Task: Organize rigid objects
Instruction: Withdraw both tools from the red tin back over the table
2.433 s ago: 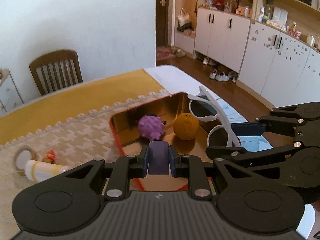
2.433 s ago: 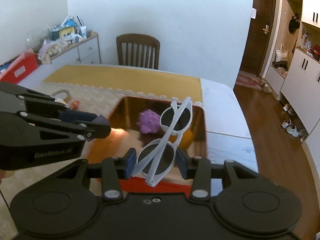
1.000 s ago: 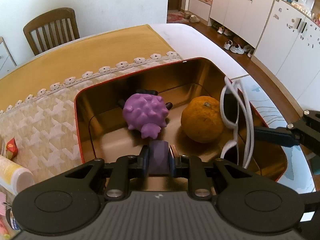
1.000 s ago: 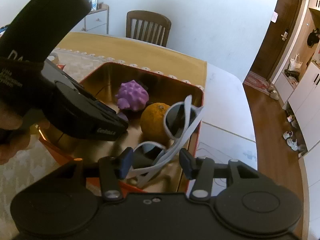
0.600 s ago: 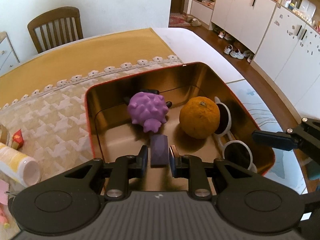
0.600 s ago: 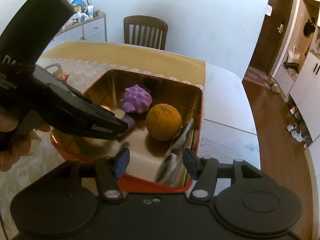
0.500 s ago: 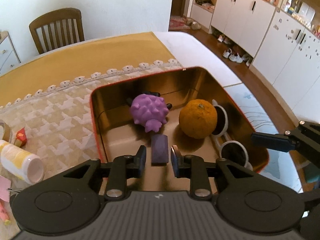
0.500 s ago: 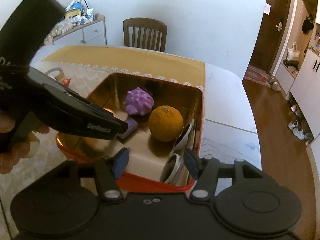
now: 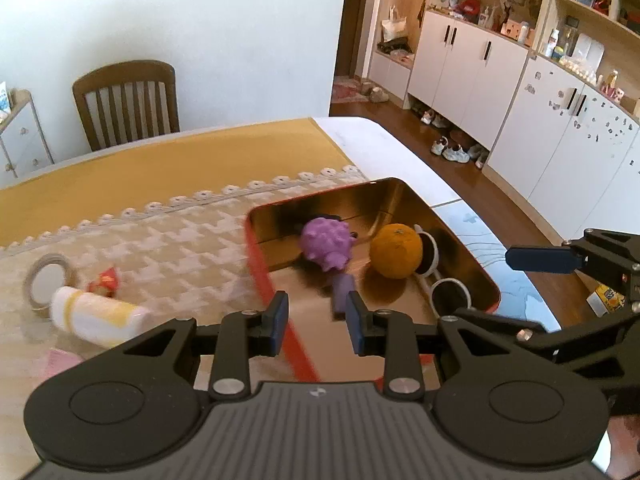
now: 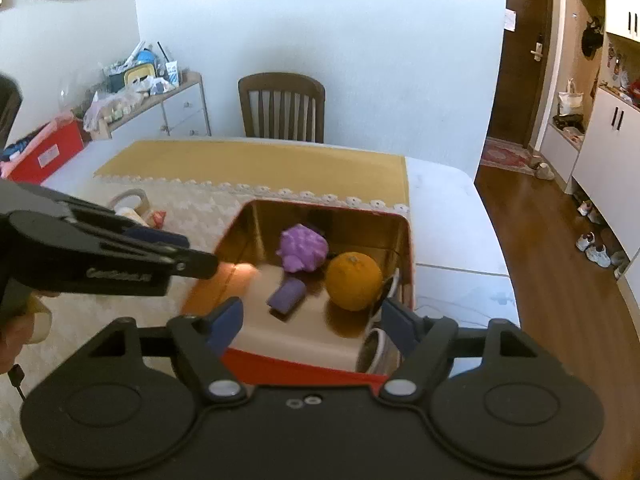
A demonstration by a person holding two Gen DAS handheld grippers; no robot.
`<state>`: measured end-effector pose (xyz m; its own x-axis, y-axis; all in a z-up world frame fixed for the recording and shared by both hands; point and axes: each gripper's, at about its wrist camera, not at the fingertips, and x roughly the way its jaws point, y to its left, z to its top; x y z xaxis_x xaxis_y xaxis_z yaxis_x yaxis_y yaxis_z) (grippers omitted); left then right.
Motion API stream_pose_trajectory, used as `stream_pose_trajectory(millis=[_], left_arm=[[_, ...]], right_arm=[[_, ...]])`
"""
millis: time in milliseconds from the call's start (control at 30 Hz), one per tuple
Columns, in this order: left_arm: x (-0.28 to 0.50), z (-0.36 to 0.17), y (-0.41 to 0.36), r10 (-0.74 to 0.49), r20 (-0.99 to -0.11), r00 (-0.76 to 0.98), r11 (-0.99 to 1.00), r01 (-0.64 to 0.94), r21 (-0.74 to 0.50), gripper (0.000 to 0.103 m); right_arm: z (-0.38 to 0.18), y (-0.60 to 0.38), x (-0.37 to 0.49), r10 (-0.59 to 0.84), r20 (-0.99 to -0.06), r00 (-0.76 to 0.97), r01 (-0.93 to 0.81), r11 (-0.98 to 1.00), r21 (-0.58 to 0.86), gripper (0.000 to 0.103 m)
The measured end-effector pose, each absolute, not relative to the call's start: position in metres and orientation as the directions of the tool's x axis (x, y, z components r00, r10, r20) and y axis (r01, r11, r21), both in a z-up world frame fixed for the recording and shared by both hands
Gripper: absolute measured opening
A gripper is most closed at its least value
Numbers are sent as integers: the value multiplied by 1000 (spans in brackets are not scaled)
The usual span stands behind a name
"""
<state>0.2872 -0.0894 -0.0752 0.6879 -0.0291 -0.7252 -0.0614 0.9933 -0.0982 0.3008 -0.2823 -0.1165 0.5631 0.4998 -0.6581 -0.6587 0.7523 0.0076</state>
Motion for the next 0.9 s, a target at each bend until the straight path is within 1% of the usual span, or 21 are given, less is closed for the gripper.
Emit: stream_pose_trajectory(millis=[33,67,100,133,167,333,400,433,467,567,700,767,900], left_arm=[[281,-73,-84,-30,-721,692,993,-62,-101,32],[277,-72,-79,-30,-718,695,993,-64,-103,41],[271,-70,-74,-30,-712,701,992,-66,-107,48],[265,-67,-68,-30,-703,710,992,-68,-110,60],[259,-65,-63,-27,-694,719,992,-69,-110,63],[233,-59,-37,-2,-674,739,993,-77,-87,63],[224,-58,-25,9,-667,745,994,-81,-78,66],[219,-57,-20,13,-664,748,994,-83,-74,71],[214,-57,-14,18,-659,752,994,-87,-71,72],[202,-58,3,24,-654,756,994,-89,-67,73],[186,-60,25,49,-638,768,993,-107,-52,74],[178,-60,35,64,-623,780,992,-118,-45,85],[168,-67,57,53,-620,783,992,-114,-59,85]], right_arm=[[-115,-279,297,501,-656,565,-657,754,11,78],[-113,-276,293,501,-654,567,-655,755,11,79],[-111,-272,289,503,-651,569,-654,756,12,81],[-110,-268,285,506,-647,570,-653,757,17,83],[-109,-264,280,508,-643,572,-651,759,21,84],[-107,-237,260,519,-634,573,-648,761,38,89],[-107,-225,252,523,-631,573,-652,757,36,92],[-107,-220,248,524,-629,574,-653,757,34,93],[-107,-214,244,526,-626,575,-653,756,36,94],[-108,-198,235,529,-619,580,-648,760,42,102],[-110,-178,224,528,-621,579,-643,764,50,103],[-112,-169,220,521,-627,579,-639,768,48,103],[-117,-151,214,508,-640,576,-627,777,52,103]])
